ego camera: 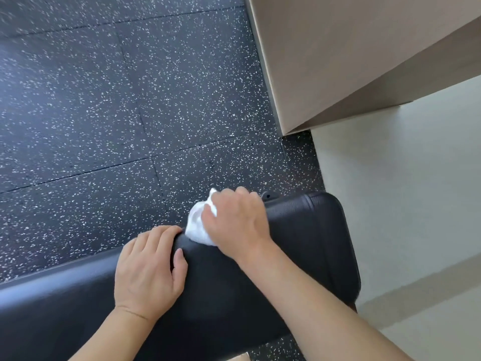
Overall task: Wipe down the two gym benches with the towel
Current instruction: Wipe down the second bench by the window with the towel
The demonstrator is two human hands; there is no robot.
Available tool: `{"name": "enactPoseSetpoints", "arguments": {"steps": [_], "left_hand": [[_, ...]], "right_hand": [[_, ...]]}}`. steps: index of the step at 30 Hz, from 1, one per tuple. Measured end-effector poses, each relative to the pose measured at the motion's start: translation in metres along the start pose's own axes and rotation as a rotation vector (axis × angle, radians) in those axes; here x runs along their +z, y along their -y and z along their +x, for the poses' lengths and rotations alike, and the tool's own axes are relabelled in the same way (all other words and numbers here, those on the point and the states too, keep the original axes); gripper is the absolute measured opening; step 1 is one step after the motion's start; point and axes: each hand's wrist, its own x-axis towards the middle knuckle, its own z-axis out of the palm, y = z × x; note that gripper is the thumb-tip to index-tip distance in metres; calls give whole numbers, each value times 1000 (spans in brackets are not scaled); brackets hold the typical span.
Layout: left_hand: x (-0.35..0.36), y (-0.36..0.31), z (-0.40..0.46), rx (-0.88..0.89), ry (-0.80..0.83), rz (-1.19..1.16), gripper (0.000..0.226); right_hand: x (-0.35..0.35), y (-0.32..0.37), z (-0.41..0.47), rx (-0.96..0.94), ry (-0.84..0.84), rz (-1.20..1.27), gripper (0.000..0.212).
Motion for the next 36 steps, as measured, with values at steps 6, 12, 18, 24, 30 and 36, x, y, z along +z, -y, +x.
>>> {"name": "enactPoseSetpoints", "arguments": {"steps": [6, 12, 18, 24, 30, 36], "left_hand": [[-3, -6, 1, -32, 38, 48, 44], [-2, -4, 2, -32, 46, 61, 45], [-4, -4, 2, -29, 56, 36, 44], [-9, -7, 2, -41, 54, 17, 42], [-9, -5, 2, -51, 46, 6, 43], [-24, 11, -4, 11, 70, -110, 43]], "right_hand": [[-11, -54, -9, -163, -116, 108, 31], [-22, -123, 5, -22, -169, 13, 31], [-5, -32, -12, -163, -71, 63, 37], [-23, -65, -7, -213, 78, 17, 42], [-26, -79, 4, 128, 74, -126, 38], [2, 15, -32, -140, -124, -18, 35]]}}
